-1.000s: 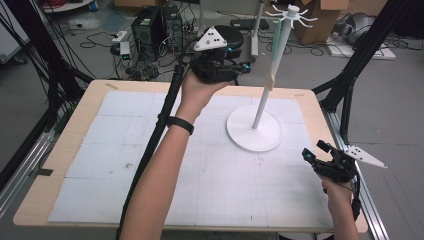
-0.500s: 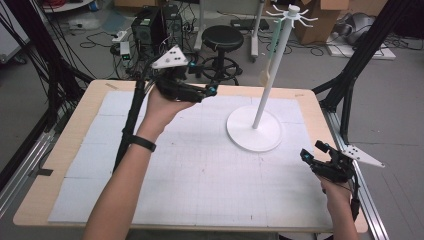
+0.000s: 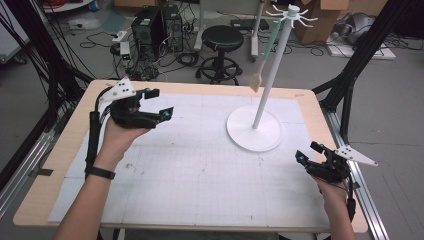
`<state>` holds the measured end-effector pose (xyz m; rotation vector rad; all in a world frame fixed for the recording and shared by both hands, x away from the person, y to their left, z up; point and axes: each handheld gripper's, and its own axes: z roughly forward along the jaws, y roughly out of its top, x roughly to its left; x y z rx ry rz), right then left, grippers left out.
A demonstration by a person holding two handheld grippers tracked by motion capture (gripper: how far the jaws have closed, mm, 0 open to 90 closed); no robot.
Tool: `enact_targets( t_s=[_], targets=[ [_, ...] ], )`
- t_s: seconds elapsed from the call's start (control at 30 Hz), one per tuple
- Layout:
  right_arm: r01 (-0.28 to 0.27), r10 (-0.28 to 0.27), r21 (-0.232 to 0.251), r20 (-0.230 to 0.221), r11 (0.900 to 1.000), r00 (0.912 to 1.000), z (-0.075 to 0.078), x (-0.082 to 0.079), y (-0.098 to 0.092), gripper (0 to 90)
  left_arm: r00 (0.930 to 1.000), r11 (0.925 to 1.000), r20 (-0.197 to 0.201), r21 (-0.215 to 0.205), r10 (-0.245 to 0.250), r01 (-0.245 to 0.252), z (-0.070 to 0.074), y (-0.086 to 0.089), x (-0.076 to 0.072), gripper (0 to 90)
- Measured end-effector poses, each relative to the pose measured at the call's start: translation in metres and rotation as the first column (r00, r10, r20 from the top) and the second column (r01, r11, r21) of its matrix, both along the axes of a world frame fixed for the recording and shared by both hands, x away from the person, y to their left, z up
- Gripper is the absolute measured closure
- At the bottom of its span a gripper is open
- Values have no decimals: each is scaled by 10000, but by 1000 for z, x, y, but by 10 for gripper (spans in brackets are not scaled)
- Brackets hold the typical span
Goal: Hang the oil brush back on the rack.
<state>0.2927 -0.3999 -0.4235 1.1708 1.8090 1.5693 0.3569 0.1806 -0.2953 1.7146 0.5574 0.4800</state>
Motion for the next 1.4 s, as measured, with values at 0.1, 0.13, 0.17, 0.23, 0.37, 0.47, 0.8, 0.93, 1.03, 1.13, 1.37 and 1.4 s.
enact_targets(
  t_s=[0.1, 0.13, 0.17, 0.23, 0.37, 0.47, 0.8, 0.93, 1.03, 1.13, 1.37, 1.4],
  targets=[
    [-23, 23, -96, -28, 10000, 10000, -1, 1, 1, 173, 9999, 9997, -38, 208, 158, -157, -13, 15, -11, 182],
    [-9, 8, -84, -69, 10000, 10000, -1, 0, 1, 174, 9997, 9993, -42, 290, 252, -251, -18, 19, -14, 181],
    [-30, 29, -121, -60, 9999, 10000, -1, 1, 1, 173, 9994, 9988, 10, 336, 354, -354, -22, 24, -18, 181],
    [-17, 16, -112, -131, 9999, 9999, -1, 0, 1, 173, 9991, 9990, -100, 209, 405, -403, -31, 34, -24, 181],
    [-53, 51, -168, -113, 9998, 9999, -2, 1, 2, 174, 9985, 9990, -343, 175, 428, -423, -49, 52, -33, 181],
    [-55, 52, -146, -146, 9999, 9999, -2, 1, 2, 173, 9977, 9991, -534, 140, 408, -401, -63, 62, -38, 181],
    [-41, 36, -189, -240, 9998, 9997, -3, 1, 1, 173, 9941, 9999, -1079, 131, 54, -40, -101, 80, -50, 181],
    [-39, 34, -198, -234, 9998, 9997, -4, 1, 0, 173, 9938, 10000, -1114, 96, -17, 28, -109, 81, -52, 181],
    [-24, 20, -135, -267, 9999, 9996, -4, 0, -1, 173, 9935, 9999, -1137, 97, -106, 118, -114, 80, -53, 181],
    [-14, 10, -119, -321, 9999, 9995, -4, -1, -1, 173, 9927, 9996, -1183, 114, -224, 240, -119, 77, -53, 182],
    [-3, 1, -74, -344, 10000, 9994, -4, -1, -2, 173, 9903, 9988, -1345, 269, -361, 400, -126, 71, -55, 182],
    [35, -37, -46, -386, 10000, 9992, -4, -1, -1, 173, 9904, 9988, -1326, 241, -394, 429, -127, 71, -55, 182]
  ],
)
